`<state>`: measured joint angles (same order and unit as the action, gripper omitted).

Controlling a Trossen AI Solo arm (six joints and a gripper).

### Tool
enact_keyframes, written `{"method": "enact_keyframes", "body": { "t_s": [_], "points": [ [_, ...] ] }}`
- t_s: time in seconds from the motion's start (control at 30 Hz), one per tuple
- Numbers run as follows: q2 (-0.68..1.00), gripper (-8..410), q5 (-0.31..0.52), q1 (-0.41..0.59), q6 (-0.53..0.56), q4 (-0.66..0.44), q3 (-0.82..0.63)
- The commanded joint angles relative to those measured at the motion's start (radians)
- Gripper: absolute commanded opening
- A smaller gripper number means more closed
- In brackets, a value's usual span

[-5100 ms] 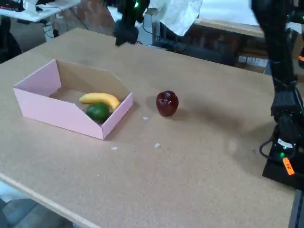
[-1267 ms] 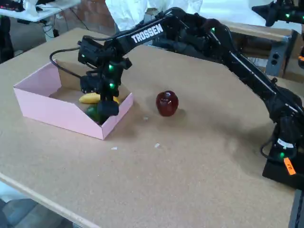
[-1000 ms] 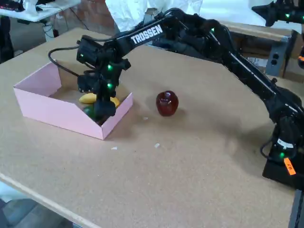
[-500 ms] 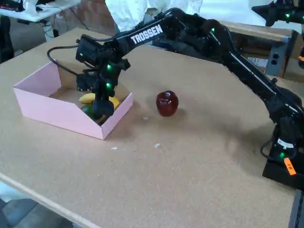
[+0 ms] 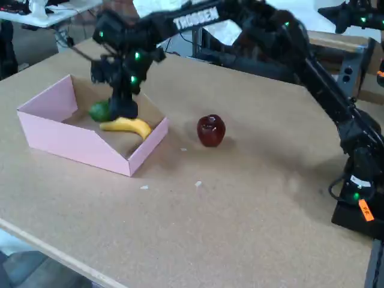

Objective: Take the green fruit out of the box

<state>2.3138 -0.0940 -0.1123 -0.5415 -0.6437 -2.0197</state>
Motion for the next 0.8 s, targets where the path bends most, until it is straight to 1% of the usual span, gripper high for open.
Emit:
{"method": "enact_keyframes", "body": {
  "t_s": [0.0, 0.17, 0.4, 0.47, 0.6, 0.77],
  "points": [
    [-0.216, 104, -0.001, 0.0, 0.05, -0.011, 0.0],
    [-0.354, 104, -0.002, -0.001, 0.096, -0.057, 0.0],
    [-0.534, 104, -0.007, -0.003, 0.149, -0.234, 0.0],
    [-0.577, 104, -0.037, -0.005, 0.156, -0.293, 0.0],
    [-0.648, 104, -0.132, -0.015, 0.21, -0.396, 0.0],
    [-0.689, 104, -0.143, -0.057, 0.247, -0.554, 0.0]
  ]
}}
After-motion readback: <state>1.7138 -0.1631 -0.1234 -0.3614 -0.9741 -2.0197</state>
